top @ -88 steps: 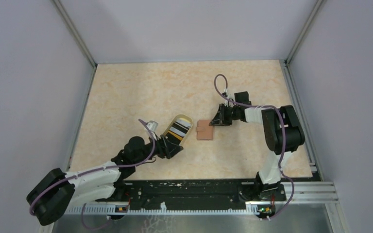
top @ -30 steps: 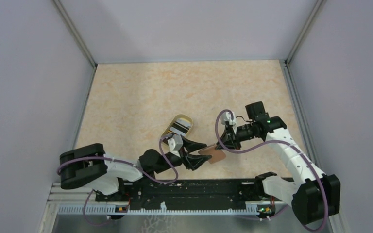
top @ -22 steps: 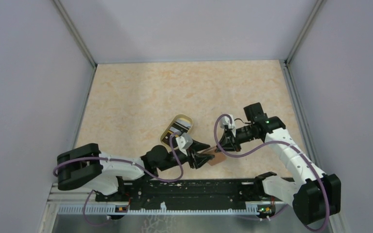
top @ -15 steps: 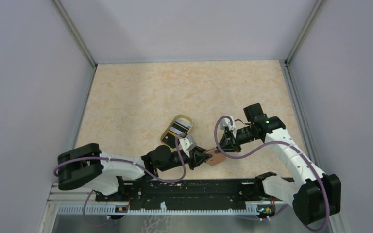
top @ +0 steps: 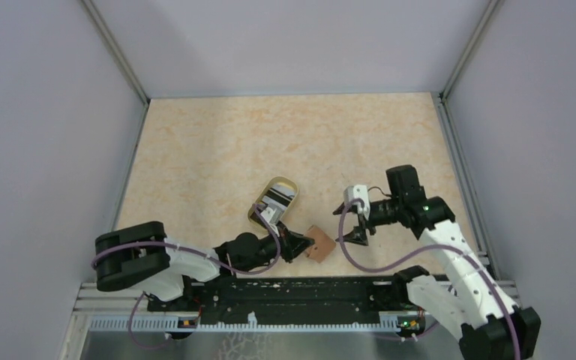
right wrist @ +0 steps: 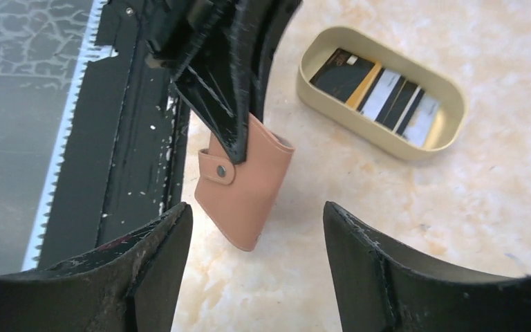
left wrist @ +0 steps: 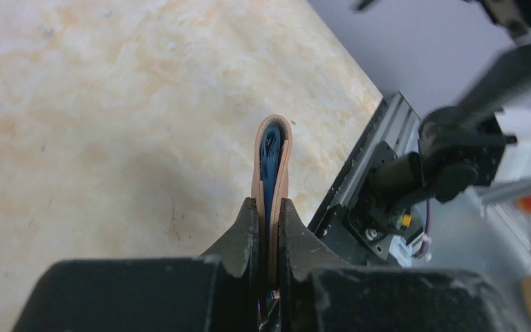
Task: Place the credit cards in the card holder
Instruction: Pick up the card holder from the center of the board, then open the card holder at the center of the board.
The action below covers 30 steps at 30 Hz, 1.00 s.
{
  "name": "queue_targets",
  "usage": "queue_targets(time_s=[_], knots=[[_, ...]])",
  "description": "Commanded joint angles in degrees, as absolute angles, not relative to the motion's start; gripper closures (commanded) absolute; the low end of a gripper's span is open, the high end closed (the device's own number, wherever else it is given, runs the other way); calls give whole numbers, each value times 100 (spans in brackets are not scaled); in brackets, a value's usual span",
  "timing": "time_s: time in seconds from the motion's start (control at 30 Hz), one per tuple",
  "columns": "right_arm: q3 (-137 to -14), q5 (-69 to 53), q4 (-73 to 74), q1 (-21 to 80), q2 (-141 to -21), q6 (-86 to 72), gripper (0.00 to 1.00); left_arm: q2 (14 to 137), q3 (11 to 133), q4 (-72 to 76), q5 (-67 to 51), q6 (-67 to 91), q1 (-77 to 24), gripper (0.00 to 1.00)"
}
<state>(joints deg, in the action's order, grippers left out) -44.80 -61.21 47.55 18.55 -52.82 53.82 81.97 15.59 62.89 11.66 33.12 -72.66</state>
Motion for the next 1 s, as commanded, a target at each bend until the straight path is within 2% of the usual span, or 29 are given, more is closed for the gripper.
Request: queue_targets(time_s=[0.0,0.1,0.27,0.4,0.47,0.57,0.77,0.97], knots=[[-4021,-6487,4455,1916,-4553,6057,33,8551,1716,6856,2085,5335,-7312,100],[-3679,-6609,4482,1924,-4522,6619,36,8954,2161,6558,2320,5894,-7382,100],[-3466,-5652,3867,2249,-4777,6257,42,9309,2542,6128,2950,6356,-7541,100],[-3457,-5093,3596,2460,-5062,5984,60,9339,2525,6185,3339,6459,-7625,100],[-3479,-4978,3539,2507,-5203,5914,65,9303,2499,6201,3455,6452,-7648,100],[-3430,-4896,3326,2544,-5226,5745,65,9282,2496,6258,3438,6408,-7663,100],[-3323,-4802,3028,2580,-5234,5507,59,9398,2485,6707,3319,6158,-7703,100],[-3317,-5218,3290,2620,-5318,5683,55,9455,2565,7044,3262,5674,-7732,100]])
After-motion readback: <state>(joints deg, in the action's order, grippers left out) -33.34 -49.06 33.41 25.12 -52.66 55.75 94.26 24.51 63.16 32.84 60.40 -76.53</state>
